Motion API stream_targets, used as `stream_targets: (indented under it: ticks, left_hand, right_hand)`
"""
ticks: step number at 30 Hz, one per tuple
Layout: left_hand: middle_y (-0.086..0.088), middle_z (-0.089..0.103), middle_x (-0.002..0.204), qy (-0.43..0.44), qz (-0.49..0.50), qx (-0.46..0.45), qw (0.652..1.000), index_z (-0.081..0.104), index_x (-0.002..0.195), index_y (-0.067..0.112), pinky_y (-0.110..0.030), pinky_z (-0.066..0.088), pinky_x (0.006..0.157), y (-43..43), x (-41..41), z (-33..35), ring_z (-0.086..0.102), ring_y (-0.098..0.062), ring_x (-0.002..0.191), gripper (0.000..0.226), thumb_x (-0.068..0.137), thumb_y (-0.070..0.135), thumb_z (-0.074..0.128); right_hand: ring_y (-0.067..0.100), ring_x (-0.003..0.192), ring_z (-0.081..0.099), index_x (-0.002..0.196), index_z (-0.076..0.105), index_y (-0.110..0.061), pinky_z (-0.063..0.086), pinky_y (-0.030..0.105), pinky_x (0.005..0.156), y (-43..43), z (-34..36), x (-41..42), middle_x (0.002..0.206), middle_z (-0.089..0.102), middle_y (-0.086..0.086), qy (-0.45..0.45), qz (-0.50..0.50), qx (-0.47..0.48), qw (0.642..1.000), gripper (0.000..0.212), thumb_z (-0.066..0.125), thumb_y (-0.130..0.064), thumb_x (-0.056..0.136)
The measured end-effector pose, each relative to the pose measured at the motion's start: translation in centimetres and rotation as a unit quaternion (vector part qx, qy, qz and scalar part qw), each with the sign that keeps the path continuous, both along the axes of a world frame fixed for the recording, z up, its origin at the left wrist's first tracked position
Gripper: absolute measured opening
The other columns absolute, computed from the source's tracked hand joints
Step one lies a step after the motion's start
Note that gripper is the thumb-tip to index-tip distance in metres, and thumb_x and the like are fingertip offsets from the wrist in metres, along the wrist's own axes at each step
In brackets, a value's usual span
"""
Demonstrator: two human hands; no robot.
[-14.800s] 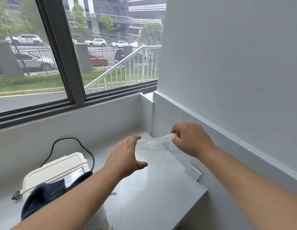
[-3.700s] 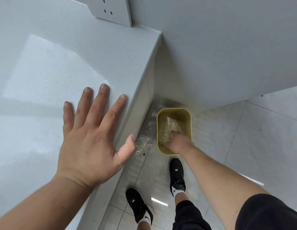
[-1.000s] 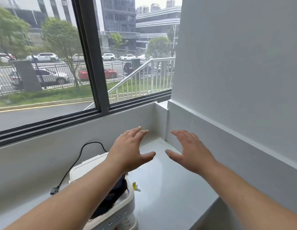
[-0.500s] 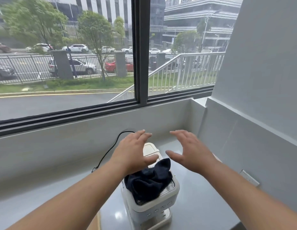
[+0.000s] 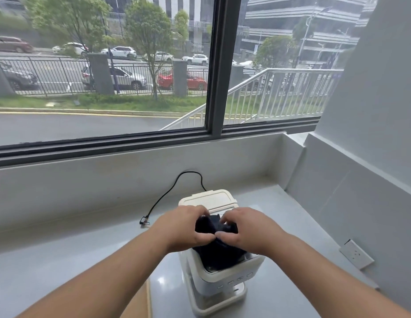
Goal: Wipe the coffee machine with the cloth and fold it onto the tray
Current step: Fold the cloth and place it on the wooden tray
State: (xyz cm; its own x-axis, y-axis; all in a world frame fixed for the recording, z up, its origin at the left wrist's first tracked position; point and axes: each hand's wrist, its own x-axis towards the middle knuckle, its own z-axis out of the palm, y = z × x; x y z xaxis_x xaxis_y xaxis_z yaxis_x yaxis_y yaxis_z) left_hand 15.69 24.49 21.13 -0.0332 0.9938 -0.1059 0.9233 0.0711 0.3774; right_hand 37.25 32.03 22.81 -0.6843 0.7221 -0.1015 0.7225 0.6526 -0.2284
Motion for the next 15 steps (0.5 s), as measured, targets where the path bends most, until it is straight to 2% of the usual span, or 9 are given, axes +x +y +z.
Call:
stream_targets:
  ticks: [2,3,7,9,15]
  left_hand:
    - [0.02,0.069,0.117,0.001,-0.001,-0.008,1.0,0.058,0.125,0.044,-0.03,0.049,0.077,-0.4,0.0,-0.3,0.061,-0.009,0.106,0.07,0.065,0.081,0.059]
    - [0.02,0.068,0.117,0.002,-0.002,-0.012,1.0,0.058,0.126,0.043,-0.03,0.049,0.077,-0.6,0.1,-0.4,0.061,-0.009,0.106,0.073,0.063,0.082,0.062]
    - [0.016,0.065,0.124,0.01,0.006,-0.036,0.999,0.054,0.133,0.041,-0.035,0.052,0.09,-1.1,0.4,-0.3,0.057,-0.012,0.114,0.083,0.059,0.075,0.074]
    - [0.014,0.064,0.127,0.021,0.008,-0.04,0.999,0.052,0.133,0.042,-0.036,0.051,0.093,-1.1,0.8,-0.1,0.056,-0.015,0.118,0.077,0.065,0.067,0.075]
    - [0.009,0.059,0.122,0.088,0.028,-0.014,0.996,0.056,0.128,0.036,-0.032,0.038,0.078,-1.1,2.3,0.7,0.054,-0.017,0.117,0.047,0.085,0.051,0.064]
  right_hand:
    - [0.011,0.103,0.062,0.118,0.066,-0.036,0.055,0.036,0.085,0.0,-0.3,-0.2,0.112,0.07,-0.015,-0.014,0.017,-0.011,1.0,0.063,0.048,-0.081,0.077]
    - [0.011,0.102,0.062,0.118,0.066,-0.036,0.056,0.037,0.084,0.0,-0.5,-0.2,0.111,0.07,-0.015,-0.018,0.023,-0.013,0.999,0.064,0.049,-0.081,0.076]
    - [0.012,0.103,0.06,0.119,0.064,-0.037,0.054,0.036,0.083,0.5,-1.0,-0.3,0.112,0.069,-0.014,-0.016,0.046,-0.01,0.999,0.053,0.057,-0.071,0.08]
    - [0.013,0.107,0.057,0.119,0.062,-0.037,0.053,0.037,0.084,0.7,-1.2,-0.2,0.114,0.066,-0.014,-0.014,0.055,-0.012,0.998,0.045,0.059,-0.063,0.083]
    - [0.016,0.105,0.058,0.108,0.061,-0.038,0.05,0.036,0.079,1.5,-1.4,0.1,0.111,0.066,-0.012,0.008,0.069,-0.012,0.998,0.024,0.058,-0.052,0.089]
